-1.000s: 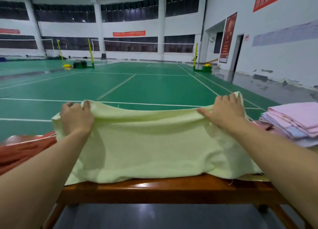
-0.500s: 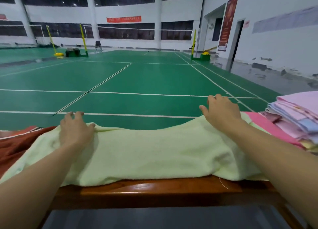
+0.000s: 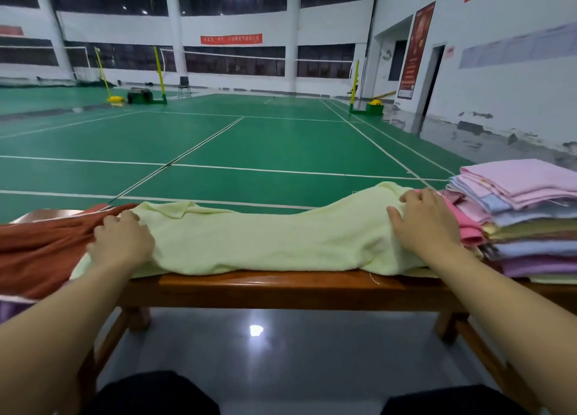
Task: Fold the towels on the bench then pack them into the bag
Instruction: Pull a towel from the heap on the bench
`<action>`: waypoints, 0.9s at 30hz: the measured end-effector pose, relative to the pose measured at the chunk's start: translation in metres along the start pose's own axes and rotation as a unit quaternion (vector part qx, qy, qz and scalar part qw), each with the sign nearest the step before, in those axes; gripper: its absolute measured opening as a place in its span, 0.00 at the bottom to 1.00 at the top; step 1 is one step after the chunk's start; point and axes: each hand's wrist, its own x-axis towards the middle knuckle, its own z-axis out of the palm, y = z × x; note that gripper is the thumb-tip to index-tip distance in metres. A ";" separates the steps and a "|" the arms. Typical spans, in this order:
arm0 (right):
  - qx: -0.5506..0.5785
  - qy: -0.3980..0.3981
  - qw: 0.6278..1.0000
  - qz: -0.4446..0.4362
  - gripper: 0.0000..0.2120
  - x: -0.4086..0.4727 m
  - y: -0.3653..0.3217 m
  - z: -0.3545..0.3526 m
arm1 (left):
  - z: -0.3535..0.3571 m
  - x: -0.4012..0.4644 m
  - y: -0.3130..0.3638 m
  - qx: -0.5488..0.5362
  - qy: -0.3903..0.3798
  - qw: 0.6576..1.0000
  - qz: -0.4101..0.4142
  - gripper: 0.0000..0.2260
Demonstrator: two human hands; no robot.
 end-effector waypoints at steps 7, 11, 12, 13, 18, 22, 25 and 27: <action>0.021 -0.081 0.984 0.154 0.40 -0.029 0.006 -0.017 | -0.017 -0.023 -0.041 -0.014 0.021 0.993 -0.120 0.27; 0.079 -0.116 0.972 0.187 0.43 -0.036 0.004 -0.023 | -0.020 -0.021 -0.056 -0.048 -0.047 0.988 -0.136 0.27; 0.084 -0.121 0.971 0.186 0.42 -0.038 0.003 -0.023 | -0.021 -0.023 -0.058 -0.050 -0.054 0.990 -0.120 0.25; 0.092 -0.122 0.971 0.186 0.40 -0.040 0.002 -0.022 | -0.021 -0.024 -0.058 -0.055 -0.059 0.991 -0.109 0.24; 0.277 -0.088 0.931 0.219 0.21 -0.048 -0.006 -0.030 | -0.027 -0.028 -0.047 -0.117 -0.047 0.986 -0.106 0.27; 0.574 -0.054 0.751 0.322 0.14 -0.043 0.000 -0.032 | -0.040 -0.025 -0.037 -0.345 -0.009 0.915 -0.209 0.29; 0.726 -0.017 0.605 0.327 0.16 -0.031 0.000 -0.043 | -0.053 -0.022 -0.025 -0.616 -0.009 0.745 -0.257 0.22; 0.787 0.046 0.534 0.306 0.14 -0.021 -0.005 -0.053 | -0.065 -0.022 -0.013 -0.718 0.009 0.659 -0.224 0.13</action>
